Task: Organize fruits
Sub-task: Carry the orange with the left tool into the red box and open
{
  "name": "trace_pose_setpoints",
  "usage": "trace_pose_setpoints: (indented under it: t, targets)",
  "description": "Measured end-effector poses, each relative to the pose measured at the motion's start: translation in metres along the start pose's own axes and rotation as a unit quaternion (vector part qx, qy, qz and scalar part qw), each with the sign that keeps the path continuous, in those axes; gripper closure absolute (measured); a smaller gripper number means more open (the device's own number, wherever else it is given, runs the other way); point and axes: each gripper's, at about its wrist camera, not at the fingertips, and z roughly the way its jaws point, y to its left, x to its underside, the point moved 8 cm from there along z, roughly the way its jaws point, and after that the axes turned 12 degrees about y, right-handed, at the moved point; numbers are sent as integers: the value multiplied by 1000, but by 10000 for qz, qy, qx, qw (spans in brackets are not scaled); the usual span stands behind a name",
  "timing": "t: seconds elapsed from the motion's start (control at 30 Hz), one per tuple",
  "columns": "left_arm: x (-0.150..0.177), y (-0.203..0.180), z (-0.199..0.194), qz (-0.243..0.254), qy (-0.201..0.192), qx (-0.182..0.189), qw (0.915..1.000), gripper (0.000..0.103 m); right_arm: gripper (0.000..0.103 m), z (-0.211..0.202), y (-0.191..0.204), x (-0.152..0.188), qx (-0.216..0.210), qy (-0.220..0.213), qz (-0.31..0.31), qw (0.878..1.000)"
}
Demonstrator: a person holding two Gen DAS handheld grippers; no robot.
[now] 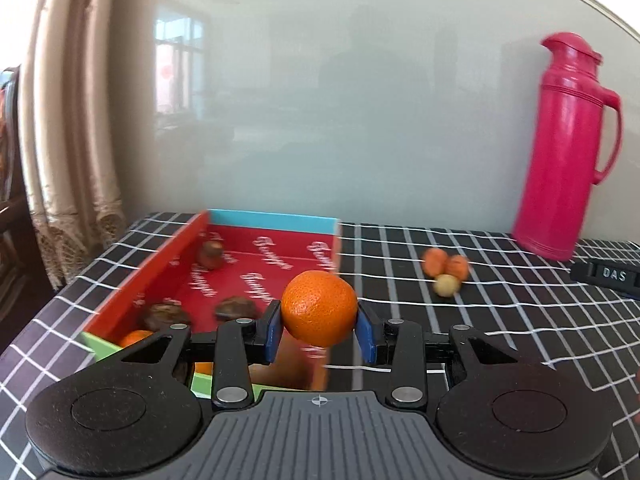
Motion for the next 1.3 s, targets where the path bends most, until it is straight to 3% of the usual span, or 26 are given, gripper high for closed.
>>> trace_pose_setpoints:
  t: [0.5, 1.1, 1.13, 1.2, 1.23, 1.3]
  targets:
    - [0, 86, 29, -613, 123, -669, 9958, 64, 19, 3, 65, 13, -243, 59, -593, 9979]
    - [2, 84, 40, -607, 220, -911, 9937, 64, 19, -1, 56, 15, -249, 68, -643, 9976]
    - [2, 83, 39, -598, 203, -907, 9939, 61, 19, -1, 55, 15, -244, 67, -634, 9977]
    - [1, 81, 36, -565, 129, -1013, 9932, 40, 19, -2, 52, 14, -240, 62, -631, 9977]
    - [0, 81, 34, -535, 59, -1101, 9925, 22, 19, -2, 52, 14, -237, 62, -635, 9977]
    - [-3, 78, 29, -464, -89, -1205, 9916, 16, 19, -2, 50, 14, -226, 66, -629, 9977]
